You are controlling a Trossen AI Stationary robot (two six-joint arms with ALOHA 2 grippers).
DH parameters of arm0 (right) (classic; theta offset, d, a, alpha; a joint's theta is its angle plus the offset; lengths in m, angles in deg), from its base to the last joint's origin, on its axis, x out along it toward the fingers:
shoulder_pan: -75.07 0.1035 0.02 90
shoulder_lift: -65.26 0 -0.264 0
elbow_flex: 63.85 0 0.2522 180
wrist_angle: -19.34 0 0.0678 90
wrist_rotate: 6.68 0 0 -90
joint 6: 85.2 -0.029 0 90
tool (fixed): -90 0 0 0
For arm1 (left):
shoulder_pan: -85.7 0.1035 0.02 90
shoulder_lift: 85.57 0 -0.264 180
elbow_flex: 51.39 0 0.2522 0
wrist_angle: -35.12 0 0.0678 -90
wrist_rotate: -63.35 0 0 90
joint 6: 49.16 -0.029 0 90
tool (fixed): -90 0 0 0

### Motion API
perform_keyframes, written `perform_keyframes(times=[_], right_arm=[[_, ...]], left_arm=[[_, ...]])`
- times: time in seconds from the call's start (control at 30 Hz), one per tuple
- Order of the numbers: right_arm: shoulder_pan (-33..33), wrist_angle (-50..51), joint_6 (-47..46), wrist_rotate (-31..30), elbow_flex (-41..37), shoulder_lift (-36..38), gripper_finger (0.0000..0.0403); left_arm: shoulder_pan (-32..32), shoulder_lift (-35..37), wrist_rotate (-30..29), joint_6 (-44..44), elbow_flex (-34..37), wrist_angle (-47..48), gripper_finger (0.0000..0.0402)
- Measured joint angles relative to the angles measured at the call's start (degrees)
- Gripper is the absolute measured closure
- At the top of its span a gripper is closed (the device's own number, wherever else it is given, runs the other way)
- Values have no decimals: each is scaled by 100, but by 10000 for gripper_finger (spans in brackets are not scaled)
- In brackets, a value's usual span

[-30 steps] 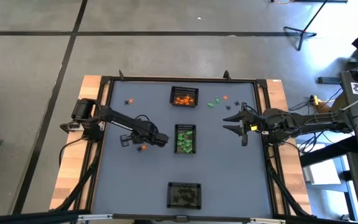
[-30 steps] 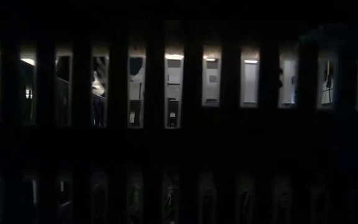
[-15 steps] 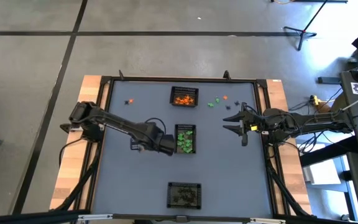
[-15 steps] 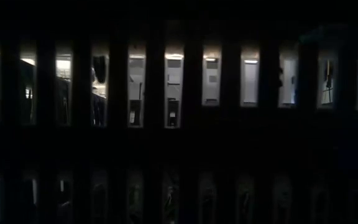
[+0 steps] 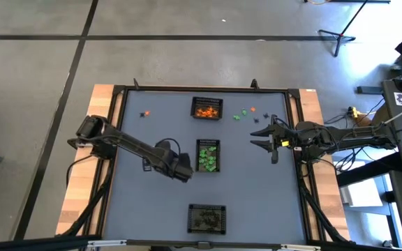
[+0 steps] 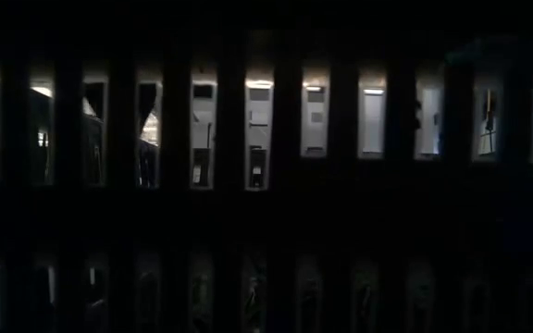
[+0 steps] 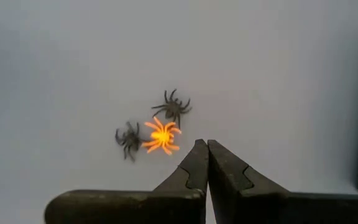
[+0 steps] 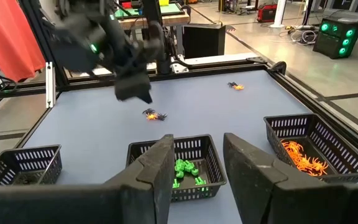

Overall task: Sort Halloween decoration
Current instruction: Put the black spider toy into the bottom black bin

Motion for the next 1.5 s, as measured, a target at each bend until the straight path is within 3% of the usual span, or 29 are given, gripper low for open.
perform_keyframes(times=[0.17,0.37,0.7,0.83,1.5], right_arm=[[0,2,1,0,0,0,265],[0,0,1,0,0,1,265],[0,0,0,0,0,0,265],[0,0,-1,0,0,2,265],[0,2,1,2,0,0,265]], left_arm=[[206,0,-17,-308,743,-824,401],[552,0,175,-721,1157,-1389,391],[710,0,391,-746,1292,-1558,281],[709,0,478,-739,1292,-1558,256],[679,-323,533,-770,1279,-1526,259]])
